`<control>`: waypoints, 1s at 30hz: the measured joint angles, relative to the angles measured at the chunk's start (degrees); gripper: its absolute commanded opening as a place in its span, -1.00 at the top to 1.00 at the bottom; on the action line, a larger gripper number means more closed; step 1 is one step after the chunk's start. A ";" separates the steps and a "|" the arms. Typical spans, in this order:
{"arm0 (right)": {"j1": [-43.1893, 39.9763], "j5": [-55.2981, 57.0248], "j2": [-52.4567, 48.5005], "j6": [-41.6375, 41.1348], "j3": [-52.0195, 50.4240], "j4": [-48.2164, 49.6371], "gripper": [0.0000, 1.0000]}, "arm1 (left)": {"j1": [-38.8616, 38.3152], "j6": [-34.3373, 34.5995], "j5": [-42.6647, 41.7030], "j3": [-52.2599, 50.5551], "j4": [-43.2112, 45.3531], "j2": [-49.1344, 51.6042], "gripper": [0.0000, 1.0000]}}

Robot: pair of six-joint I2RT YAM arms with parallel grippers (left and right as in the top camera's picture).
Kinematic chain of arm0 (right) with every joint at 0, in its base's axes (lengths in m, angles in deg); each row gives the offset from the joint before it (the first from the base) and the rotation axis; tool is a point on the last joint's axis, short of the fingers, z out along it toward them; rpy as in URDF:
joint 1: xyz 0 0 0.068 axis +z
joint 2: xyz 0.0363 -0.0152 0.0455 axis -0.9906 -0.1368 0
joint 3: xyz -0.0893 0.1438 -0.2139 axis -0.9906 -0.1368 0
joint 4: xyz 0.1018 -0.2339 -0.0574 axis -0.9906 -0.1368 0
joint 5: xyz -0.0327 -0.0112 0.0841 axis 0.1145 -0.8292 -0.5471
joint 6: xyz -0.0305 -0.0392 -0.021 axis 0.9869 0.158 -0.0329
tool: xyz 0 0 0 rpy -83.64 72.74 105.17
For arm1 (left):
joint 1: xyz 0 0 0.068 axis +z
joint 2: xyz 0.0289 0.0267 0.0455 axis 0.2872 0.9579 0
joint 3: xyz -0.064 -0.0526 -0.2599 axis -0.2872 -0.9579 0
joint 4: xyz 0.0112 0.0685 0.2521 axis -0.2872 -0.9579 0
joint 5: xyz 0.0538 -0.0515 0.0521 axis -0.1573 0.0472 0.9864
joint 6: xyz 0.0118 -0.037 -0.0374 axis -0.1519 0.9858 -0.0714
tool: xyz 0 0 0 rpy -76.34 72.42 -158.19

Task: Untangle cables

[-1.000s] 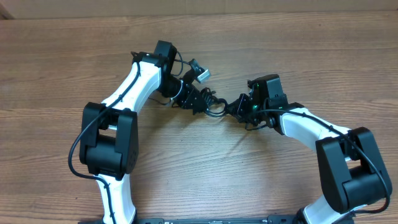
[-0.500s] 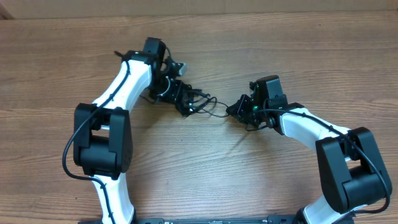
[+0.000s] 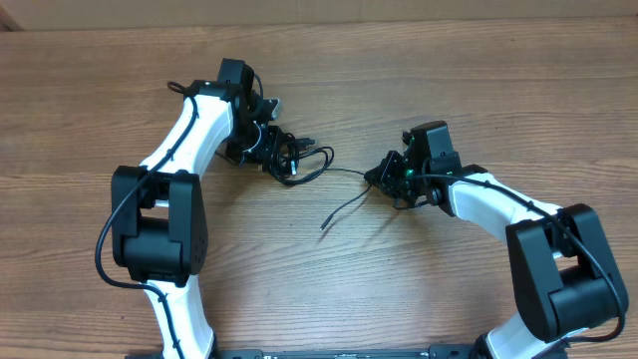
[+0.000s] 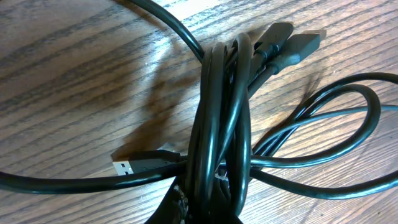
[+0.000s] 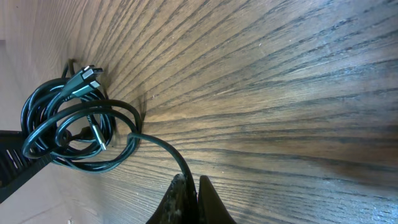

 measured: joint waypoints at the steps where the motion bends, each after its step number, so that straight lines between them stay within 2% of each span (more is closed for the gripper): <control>1: 0.00 0.00 0.00 -0.04 0.00 -0.04 0.91 | 0.00 0.00 0.04 0.00 0.00 0.00 0.92; 5: 0.00 0.11 0.00 -0.24 0.00 -0.02 0.59 | -0.02 0.00 0.26 0.00 -0.02 0.00 0.92; 12: 0.00 0.70 0.00 -0.90 -0.15 -0.15 -0.43 | -0.02 0.00 0.63 0.00 -0.04 0.00 0.91; 14: 0.00 0.79 0.00 -0.87 -0.17 -0.24 -0.82 | -0.02 0.00 0.68 0.00 -0.04 0.00 0.91; 16: 0.00 0.37 0.00 -0.61 -0.22 -0.22 -0.97 | -0.02 0.02 0.68 0.00 -0.07 0.00 0.92; 30: 0.00 -5.42 0.04 -0.68 -0.15 2.01 -1.00 | -1.09 0.02 1.40 0.00 0.22 -0.07 0.91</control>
